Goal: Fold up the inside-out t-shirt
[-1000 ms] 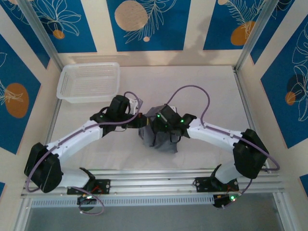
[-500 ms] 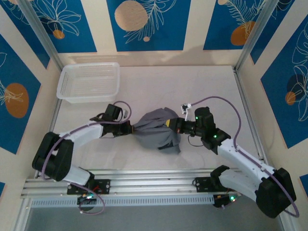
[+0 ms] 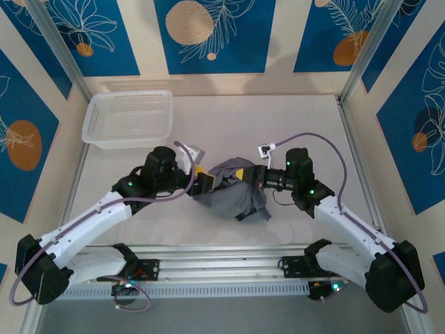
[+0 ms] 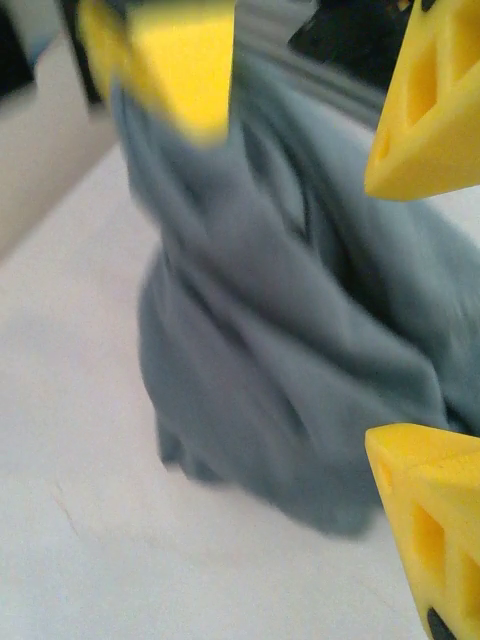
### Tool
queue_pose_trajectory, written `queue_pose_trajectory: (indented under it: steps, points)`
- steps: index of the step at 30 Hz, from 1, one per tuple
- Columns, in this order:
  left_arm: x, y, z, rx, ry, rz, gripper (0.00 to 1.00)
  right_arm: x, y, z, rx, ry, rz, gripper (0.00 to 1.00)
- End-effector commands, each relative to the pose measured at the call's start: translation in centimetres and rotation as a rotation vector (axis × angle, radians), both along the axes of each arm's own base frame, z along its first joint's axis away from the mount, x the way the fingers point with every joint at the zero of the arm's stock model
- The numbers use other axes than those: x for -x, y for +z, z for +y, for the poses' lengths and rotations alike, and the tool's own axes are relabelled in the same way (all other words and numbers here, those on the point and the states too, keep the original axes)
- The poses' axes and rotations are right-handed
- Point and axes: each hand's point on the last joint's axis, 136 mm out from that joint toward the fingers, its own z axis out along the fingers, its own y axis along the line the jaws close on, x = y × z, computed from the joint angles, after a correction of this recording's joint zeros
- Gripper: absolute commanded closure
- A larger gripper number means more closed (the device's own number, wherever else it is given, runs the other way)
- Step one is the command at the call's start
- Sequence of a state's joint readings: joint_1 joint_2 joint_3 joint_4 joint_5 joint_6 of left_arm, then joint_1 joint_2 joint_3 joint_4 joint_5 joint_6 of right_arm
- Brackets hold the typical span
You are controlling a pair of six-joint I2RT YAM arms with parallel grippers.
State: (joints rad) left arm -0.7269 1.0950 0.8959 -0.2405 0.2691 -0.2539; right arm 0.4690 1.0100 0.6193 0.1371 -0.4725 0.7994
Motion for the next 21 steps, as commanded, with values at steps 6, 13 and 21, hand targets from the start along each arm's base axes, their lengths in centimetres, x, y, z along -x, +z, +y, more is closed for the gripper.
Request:
queue_pose_trajectory:
  steps: [6, 13, 21]
  points:
    - [-4.1, -2.5, -2.6, -0.188, 0.040, -0.054, 0.39, 0.8, 2.7, 0.9, -0.029, 0.073, -0.063, 1.00]
    - [-2.6, -1.8, -6.8, -0.071, -0.186, -0.008, 0.37, 1.2, 2.9, 1.2, -0.019, 0.088, -0.061, 1.00]
    - [-3.4, -3.8, -6.0, -0.124, -0.139, 0.045, 0.88, 0.2, 2.4, 0.8, -0.007, 0.056, -0.038, 1.00]
